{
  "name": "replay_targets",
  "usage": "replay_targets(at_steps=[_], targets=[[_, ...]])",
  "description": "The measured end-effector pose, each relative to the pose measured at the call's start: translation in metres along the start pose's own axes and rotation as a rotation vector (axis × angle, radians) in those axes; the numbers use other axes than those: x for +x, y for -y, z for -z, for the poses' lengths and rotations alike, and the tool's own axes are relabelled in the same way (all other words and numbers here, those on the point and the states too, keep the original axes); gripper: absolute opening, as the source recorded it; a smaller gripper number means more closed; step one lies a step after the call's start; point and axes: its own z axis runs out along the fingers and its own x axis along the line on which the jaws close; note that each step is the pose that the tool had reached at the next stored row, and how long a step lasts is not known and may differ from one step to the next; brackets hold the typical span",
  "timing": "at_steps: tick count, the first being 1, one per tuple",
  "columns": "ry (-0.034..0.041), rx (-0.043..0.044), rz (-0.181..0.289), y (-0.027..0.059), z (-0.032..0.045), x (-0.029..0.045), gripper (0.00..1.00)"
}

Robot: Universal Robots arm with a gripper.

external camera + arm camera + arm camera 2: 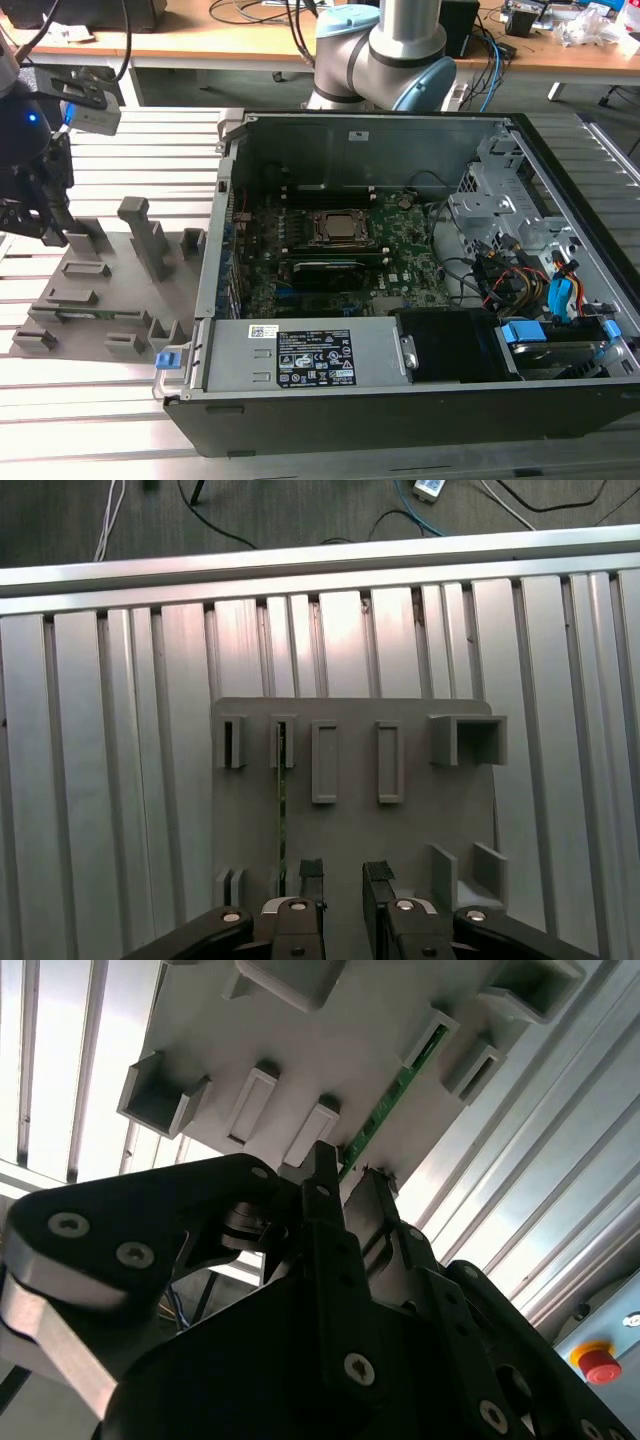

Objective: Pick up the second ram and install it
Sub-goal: 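Pick up the second ram and move it above second insertion slot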

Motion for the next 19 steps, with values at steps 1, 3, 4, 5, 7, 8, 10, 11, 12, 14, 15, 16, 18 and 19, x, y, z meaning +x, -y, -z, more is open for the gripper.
replay_targets(at_steps=[1, 3, 4, 5, 7, 8, 10, 11, 12, 14, 15, 16, 18, 19], targets=[[0.0, 0.0, 0.0, 0.0, -0.0006, 0.0, 0.3], [0.0, 0.0, 0.0, 0.0001, -0.002, 0.0, 0.3], [0.0, 0.0, 0.0, 0.0001, -0.0026, 0.0001, 0.3], [0.0, -0.0001, 0.0, 0.0001, -0.0033, 0.0001, 0.3], [-0.0001, 0.0, 0.0, 0.0002, -0.0047, 0.0001, 0.3], [0.0, -0.0001, 0.0, 0.0002, -0.0056, 0.0001, 0.3], [0.0, 0.0, 0.0, 0.0003, -0.007, 0.0002, 0.3], [0.0, 0.0, 0.0, 0.0003, -0.0075, 0.0002, 0.3], [0.0, 0.0, 0.0, 0.0004, -0.0085, 0.0002, 0.3], [0.0, -0.0001, 0.0, 0.0005, -0.0107, 0.0002, 0.3], [0.0, 0.0, 0.0, 0.0005, -0.0119, 0.0003, 0.3], [0.0, 0.0, 0.0, 0.0006, -0.0129, 0.0003, 0.3], [0.0, 0.0, 0.0, 0.0006, -0.0139, 0.0003, 0.3], [-0.0001, -0.0001, 0.0, 0.0006, -0.0144, 0.0003, 0.3]])
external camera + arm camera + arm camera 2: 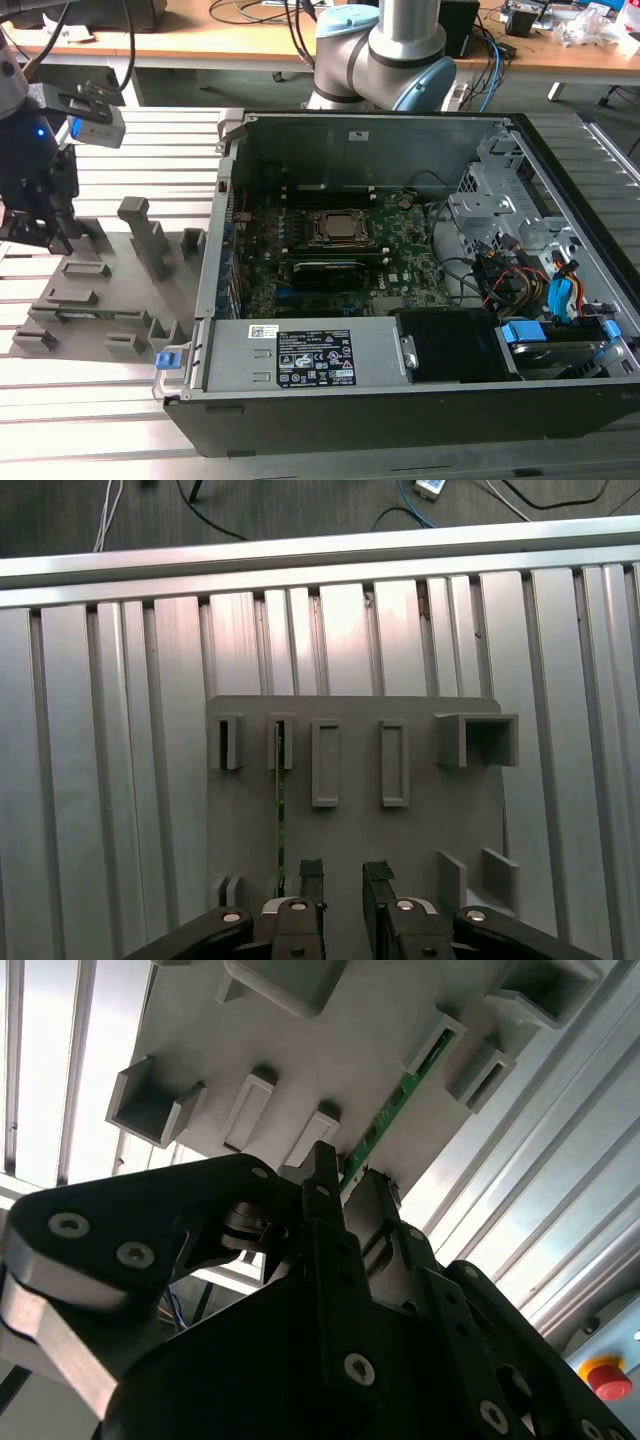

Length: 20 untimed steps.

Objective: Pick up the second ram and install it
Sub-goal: 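Pick up the second ram and move it above second insertion slot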

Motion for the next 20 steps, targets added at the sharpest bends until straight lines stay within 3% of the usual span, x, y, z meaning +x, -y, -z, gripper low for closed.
replay_targets(at_steps=[9, 20], targets=[[0.0, 0.0001, 0.0, 0.0004, -0.0081, 0.0002, 0.3], [0.0, 0.0001, 0.0, 0.0012, -0.0234, 0.0018, 0.3]])
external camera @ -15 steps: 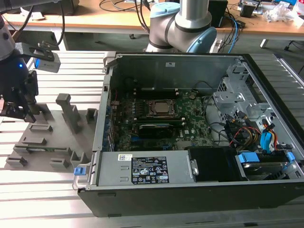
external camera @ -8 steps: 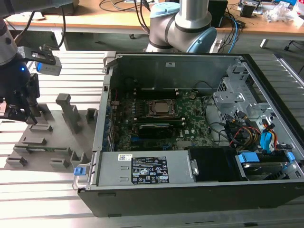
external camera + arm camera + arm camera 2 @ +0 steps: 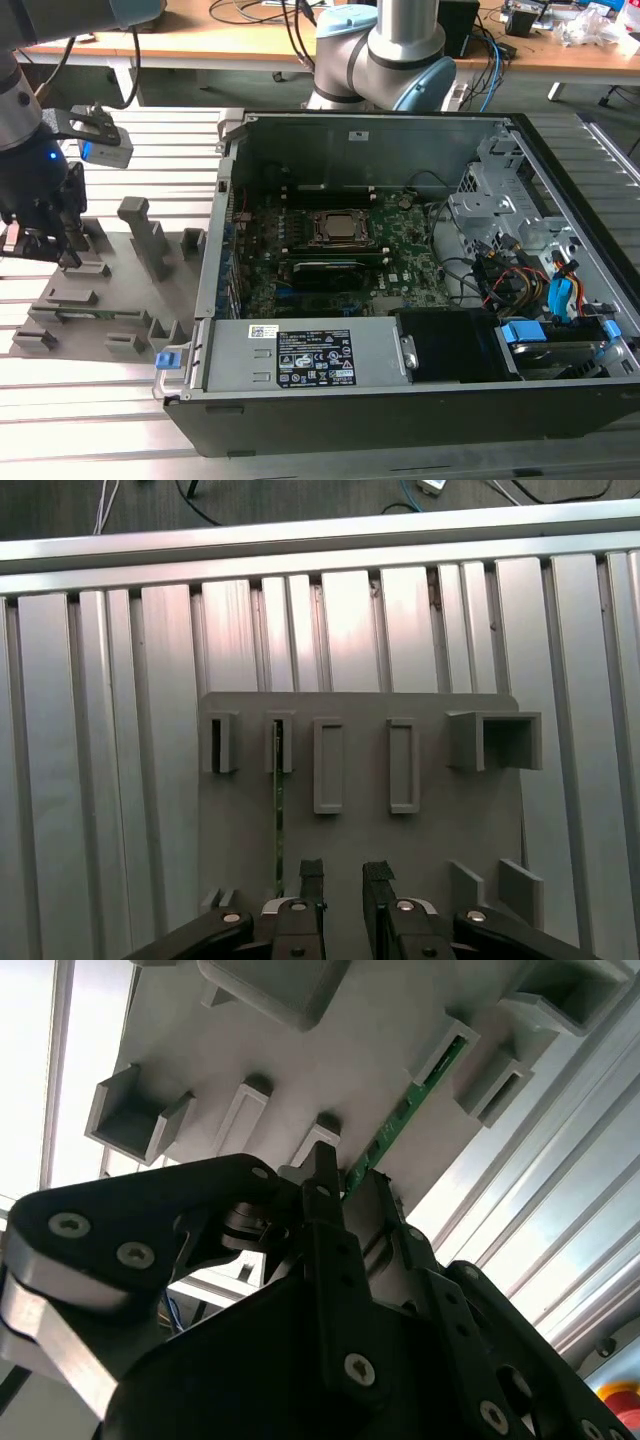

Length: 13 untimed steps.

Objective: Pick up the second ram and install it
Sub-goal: 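Pick up the second ram and move it above second insertion slot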

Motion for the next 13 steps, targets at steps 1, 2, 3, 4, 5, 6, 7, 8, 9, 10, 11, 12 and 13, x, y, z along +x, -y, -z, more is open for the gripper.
replay_targets(at_steps=[1, 2, 3, 4, 5, 6, 7, 8, 9, 10, 11, 12, 13], targets=[[-0.0001, -0.0001, 0.0, 0.0001, -0.0007, 0.0011, 0.3], [0.0, -0.0001, 0.0, 0.0003, -0.0021, 0.0036, 0.3], [0.0, 0.0001, 0.0, 0.0005, -0.0037, 0.0061, 0.3], [0.0001, 0.0, 0.0, 0.0006, -0.0048, 0.0076, 0.3], [0.0, 0.0, 0.0, 0.0007, -0.0058, 0.0086, 0.3], [0.0001, 0.0, 0.0, 0.0009, -0.0084, 0.0101, 0.3], [-0.0001, -0.0001, 0.0, 0.0009, -0.0103, 0.0109, 0.3], [0.0, 0.0, 0.0, 0.0011, -0.0117, 0.0112, 0.3], [0.0, 0.0, 0.0, 0.0012, -0.0136, 0.0114, 0.3], [0.0, 0.0, 0.0, 0.0013, -0.0153, 0.0117, 0.3], [0.0, -0.0001, 0.0, 0.0014, -0.0167, 0.0118, 0.3], [0.0, 0.0, 0.0, 0.0015, -0.0192, 0.012, 0.3], [-0.0001, -0.0001, 0.0, 0.0016, -0.0207, 0.0122, 0.3]])
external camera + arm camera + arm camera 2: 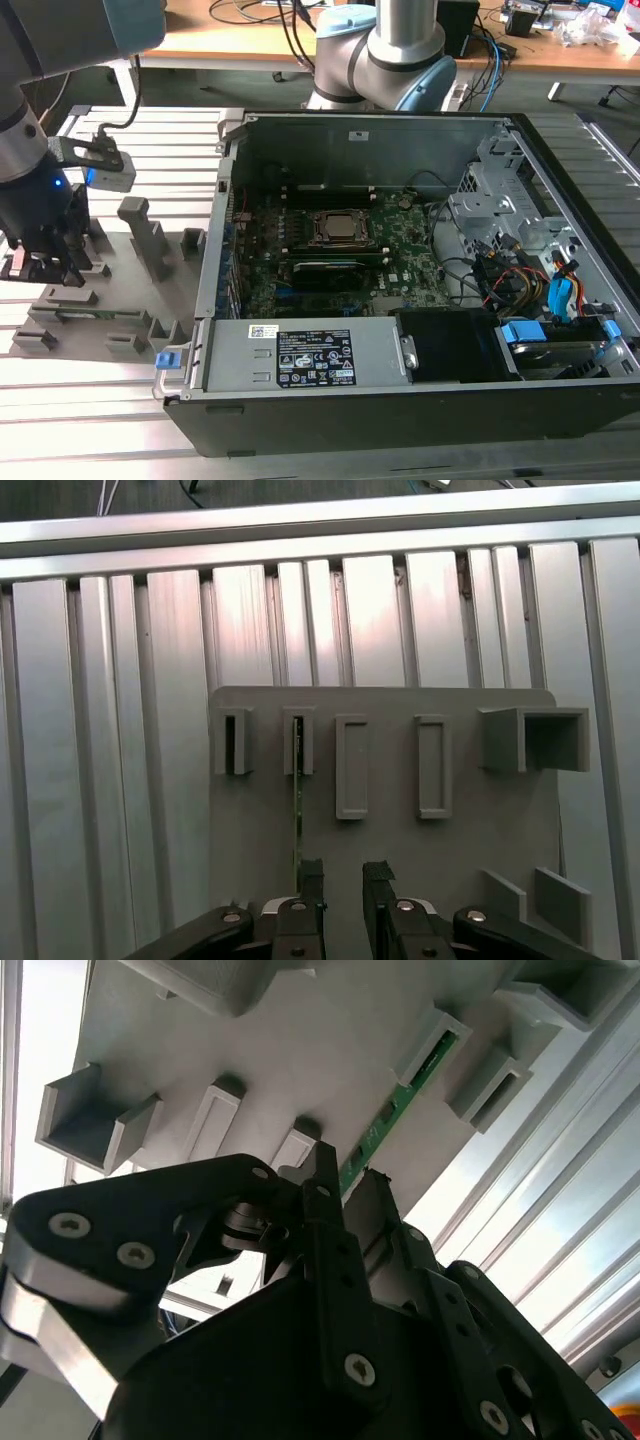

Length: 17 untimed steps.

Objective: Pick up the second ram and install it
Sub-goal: 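Pick up the second ram and move it above second insertion slot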

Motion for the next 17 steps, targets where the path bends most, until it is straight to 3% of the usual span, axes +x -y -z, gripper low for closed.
replay_targets(at_steps=[17], targets=[[0.0001, 0.0001, 0.0, 0.0012, -0.0225, 0.002, 0.3]])
